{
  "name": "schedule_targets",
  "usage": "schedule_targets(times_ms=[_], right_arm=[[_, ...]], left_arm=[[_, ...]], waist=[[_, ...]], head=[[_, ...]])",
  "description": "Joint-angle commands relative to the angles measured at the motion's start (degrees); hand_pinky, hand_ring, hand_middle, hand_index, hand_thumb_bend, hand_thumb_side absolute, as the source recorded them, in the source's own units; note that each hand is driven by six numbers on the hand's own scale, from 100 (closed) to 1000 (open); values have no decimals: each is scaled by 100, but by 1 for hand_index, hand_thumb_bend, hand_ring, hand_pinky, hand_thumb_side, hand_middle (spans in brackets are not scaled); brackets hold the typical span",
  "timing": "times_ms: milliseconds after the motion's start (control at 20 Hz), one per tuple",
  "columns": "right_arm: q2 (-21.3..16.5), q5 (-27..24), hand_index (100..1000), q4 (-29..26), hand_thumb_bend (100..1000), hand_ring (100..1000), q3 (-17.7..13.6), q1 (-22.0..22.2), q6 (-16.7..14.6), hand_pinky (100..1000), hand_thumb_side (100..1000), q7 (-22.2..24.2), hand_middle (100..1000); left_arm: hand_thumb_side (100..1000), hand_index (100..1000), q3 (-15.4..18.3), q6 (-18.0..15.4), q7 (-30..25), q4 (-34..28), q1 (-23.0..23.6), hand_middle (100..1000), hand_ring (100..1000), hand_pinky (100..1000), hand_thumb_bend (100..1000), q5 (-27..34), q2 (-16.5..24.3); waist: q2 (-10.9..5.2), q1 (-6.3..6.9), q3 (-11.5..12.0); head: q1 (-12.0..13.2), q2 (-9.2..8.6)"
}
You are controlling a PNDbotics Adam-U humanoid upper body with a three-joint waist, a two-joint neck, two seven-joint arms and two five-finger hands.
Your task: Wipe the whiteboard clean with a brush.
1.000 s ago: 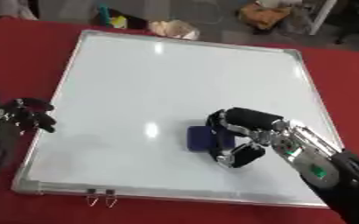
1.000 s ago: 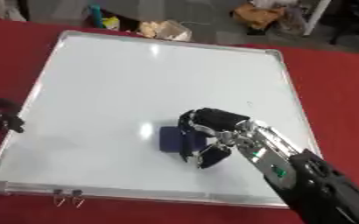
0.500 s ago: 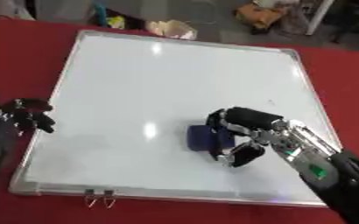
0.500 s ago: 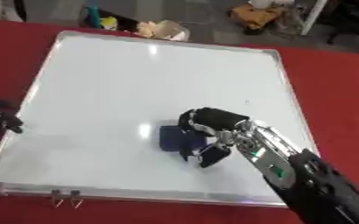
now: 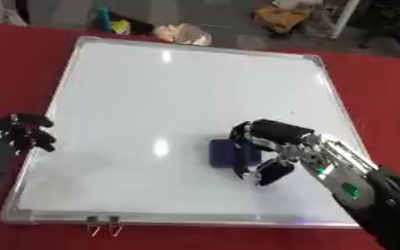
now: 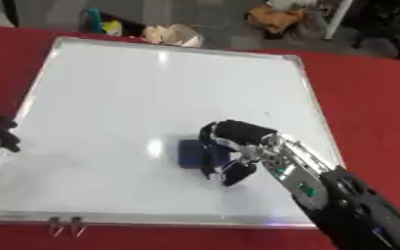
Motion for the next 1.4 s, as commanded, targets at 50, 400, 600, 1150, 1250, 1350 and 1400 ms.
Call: schedule_targets(times_ms=[50,400,600,1150,1250,1350,1400], right_arm=[[-209,-11,426,-159,100,701,-146,-50,55,800,131,-16,625],[-298,-31,426,-219,100,701,-344,-61,199,802,105,-57,625],[-317,-15,426,-115,100,701,-505,-69,314,801,100,-132,625],[-347,55,427,407,100,701,-910,-191,535,800,100,-452,625],[-346,55,427,424,100,701,-912,-193,528,800,100,-467,625],[-358,61,427,496,100,703,-976,-225,563,796,100,-512,627],[-356,52,428,582,100,704,-1056,-257,620,795,100,-559,629]], left_arm=[[1000,675,3,-4,-11,-73,-36,614,558,542,774,-21,66],[1000,675,8,-5,-10,-73,-27,616,558,542,774,-13,68],[1000,676,12,-7,-9,-74,-24,616,559,543,772,-9,75],[1000,676,8,-15,-17,-87,-49,616,559,543,771,-1,88],[1000,676,8,-15,-17,-87,-49,616,559,543,771,-1,88],[1000,676,5,-18,-21,-91,-57,616,559,544,769,-4,93],[1000,676,-1,-20,-27,-93,-66,616,560,544,769,-7,96]], waist=[[-93,30,-12],[-118,34,-16],[-122,40,-11],[-100,46,44],[-99,46,45],[-78,52,69],[-65,53,91]], head=[[-20,-72],[-47,-99],[-65,-115],[-48,-140],[-48,-140],[-28,-153],[-28,-158]])
